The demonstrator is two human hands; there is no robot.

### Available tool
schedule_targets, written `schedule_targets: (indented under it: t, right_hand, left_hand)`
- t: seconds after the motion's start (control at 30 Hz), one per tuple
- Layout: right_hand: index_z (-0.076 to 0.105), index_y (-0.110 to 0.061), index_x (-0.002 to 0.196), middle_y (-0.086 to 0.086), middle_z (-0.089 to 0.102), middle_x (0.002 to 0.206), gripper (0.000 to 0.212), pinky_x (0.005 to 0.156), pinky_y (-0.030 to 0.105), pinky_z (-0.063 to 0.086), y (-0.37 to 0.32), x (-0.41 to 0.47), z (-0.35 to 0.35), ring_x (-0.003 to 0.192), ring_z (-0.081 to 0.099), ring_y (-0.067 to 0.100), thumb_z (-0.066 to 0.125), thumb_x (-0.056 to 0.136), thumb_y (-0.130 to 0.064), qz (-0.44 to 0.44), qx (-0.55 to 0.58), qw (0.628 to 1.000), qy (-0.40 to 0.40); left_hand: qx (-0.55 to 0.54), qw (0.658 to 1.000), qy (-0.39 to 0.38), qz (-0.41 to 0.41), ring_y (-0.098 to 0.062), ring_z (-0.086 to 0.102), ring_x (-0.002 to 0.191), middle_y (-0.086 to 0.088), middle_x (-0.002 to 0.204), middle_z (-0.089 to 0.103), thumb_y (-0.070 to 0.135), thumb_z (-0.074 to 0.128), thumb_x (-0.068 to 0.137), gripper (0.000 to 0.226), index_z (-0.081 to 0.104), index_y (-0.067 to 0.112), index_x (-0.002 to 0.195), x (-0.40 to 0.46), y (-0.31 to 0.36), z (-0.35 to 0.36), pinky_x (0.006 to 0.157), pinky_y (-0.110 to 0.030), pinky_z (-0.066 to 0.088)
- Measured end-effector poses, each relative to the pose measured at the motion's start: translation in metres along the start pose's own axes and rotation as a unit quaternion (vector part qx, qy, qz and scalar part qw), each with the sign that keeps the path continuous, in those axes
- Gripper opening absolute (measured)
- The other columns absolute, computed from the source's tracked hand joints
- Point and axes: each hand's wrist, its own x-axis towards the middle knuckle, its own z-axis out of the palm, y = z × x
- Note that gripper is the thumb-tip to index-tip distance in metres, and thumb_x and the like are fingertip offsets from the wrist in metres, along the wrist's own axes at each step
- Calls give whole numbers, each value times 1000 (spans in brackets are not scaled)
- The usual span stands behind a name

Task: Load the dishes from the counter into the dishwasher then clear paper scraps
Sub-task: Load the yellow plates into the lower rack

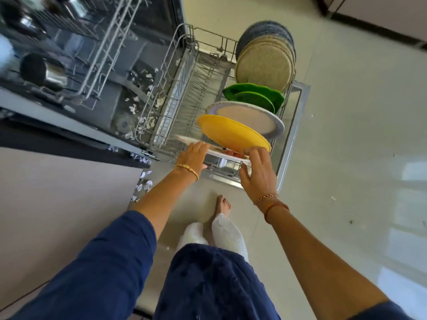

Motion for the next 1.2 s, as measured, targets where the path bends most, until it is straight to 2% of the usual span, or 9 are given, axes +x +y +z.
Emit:
schedule_targets:
  t: [0.07,0.2,0.3,0.37,0.5,0.77,1.07,1.13,1.2]
  right_hand:
    - [50,-11,101,20,54,99,29,51,33,53,-4,-9,6,78,57,34,57,73,-2,-1,1,1000,-4]
    - [47,-10,96,20,53,95,25,56,27,43,-29,-14,9,78,55,31,57,74,-2,38,44,997,42]
    - [49,0,92,19,50,91,17,60,28,42,-68,3,3,78,46,24,56,77,-4,49,123,986,98]
    - [48,-5,88,10,46,84,14,60,18,39,-107,15,-8,73,44,22,53,80,-15,29,199,971,129]
    - [42,-27,84,-10,46,74,11,54,13,37,-196,42,-41,63,45,-2,52,82,-21,15,371,919,132]
    - [54,-28,72,-3,50,64,9,48,23,34,-475,-76,-56,56,42,12,51,77,-35,-200,582,773,-157]
    - [55,-26,85,-5,55,74,10,55,20,41,-628,-311,-11,64,51,6,54,90,-17,-255,465,585,-614]
    - [55,-28,87,-8,55,78,5,63,23,41,-643,-352,-4,71,51,7,59,84,-29,-226,406,550,-694]
    - [56,-29,86,-9,56,84,20,70,25,41,-654,-387,1,79,52,9,56,69,-41,-192,349,510,-763]
  left_hand:
    - [8,999,40,31,-29,43,126,-14,138,43,18,63,85,56,39,5,135,-11,-2,0,99,-42,43]
    - [-103,955,236,150,-31,67,63,-16,77,66,-6,83,50,42,64,1,87,-46,-13,-5,46,-35,55]
    - [-208,884,387,160,-25,65,77,-9,95,60,5,53,85,15,57,6,99,-87,-15,-38,69,-31,56]
    - [-238,836,472,151,-17,57,81,-9,100,55,16,41,97,26,60,-1,100,-123,-20,-65,80,-17,51]
    - [-278,767,576,46,-18,61,77,1,102,50,27,35,99,24,54,13,103,-191,-41,-121,71,-14,50]
    - [-258,550,764,-217,-3,49,98,9,106,47,29,43,90,22,50,20,108,-468,-113,-155,78,-21,48]
    - [-199,138,839,-487,-4,44,109,5,117,47,34,45,84,41,49,15,120,-722,-117,-31,98,-24,38]
    - [-156,61,836,-523,-1,42,109,6,116,44,34,47,83,45,48,12,121,-754,-107,-5,104,-30,36]
    - [-111,-20,817,-565,-7,39,112,2,119,41,31,48,82,51,46,4,126,-778,-97,14,100,-16,31]
